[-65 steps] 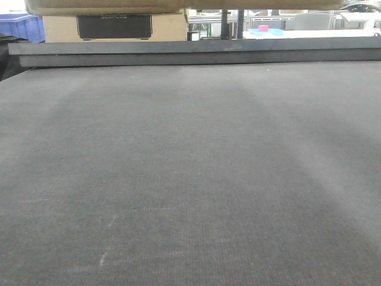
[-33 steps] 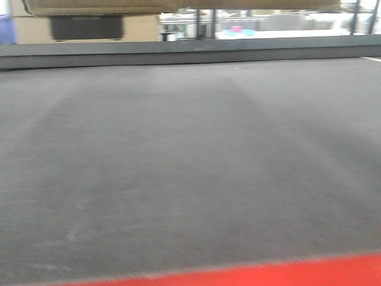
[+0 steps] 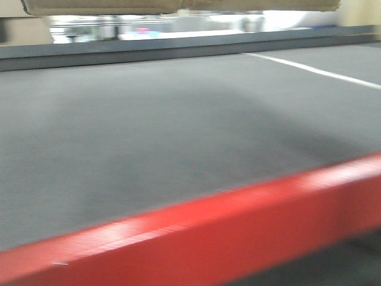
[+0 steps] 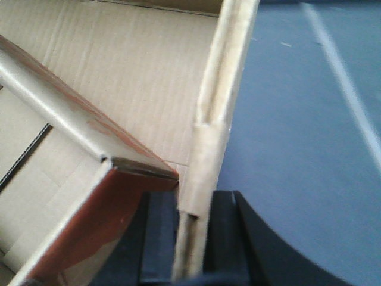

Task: Stack two boxes on right shelf middle
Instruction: 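Hold the boxes and drive the base away from the table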

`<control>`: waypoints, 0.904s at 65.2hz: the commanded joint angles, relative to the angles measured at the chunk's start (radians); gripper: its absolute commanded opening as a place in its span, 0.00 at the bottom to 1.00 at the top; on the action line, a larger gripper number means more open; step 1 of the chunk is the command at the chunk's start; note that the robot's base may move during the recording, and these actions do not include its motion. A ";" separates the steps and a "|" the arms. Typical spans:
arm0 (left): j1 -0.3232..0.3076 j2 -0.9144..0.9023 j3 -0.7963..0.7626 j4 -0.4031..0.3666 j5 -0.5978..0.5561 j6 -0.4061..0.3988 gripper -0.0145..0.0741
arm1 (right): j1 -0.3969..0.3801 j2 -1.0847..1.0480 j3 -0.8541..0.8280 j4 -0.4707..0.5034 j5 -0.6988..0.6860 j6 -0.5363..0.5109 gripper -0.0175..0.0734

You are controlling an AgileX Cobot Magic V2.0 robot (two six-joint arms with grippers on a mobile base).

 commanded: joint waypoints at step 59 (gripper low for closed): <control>0.001 -0.018 -0.017 -0.008 -0.060 -0.006 0.04 | -0.007 -0.006 -0.007 -0.020 -0.026 -0.010 0.03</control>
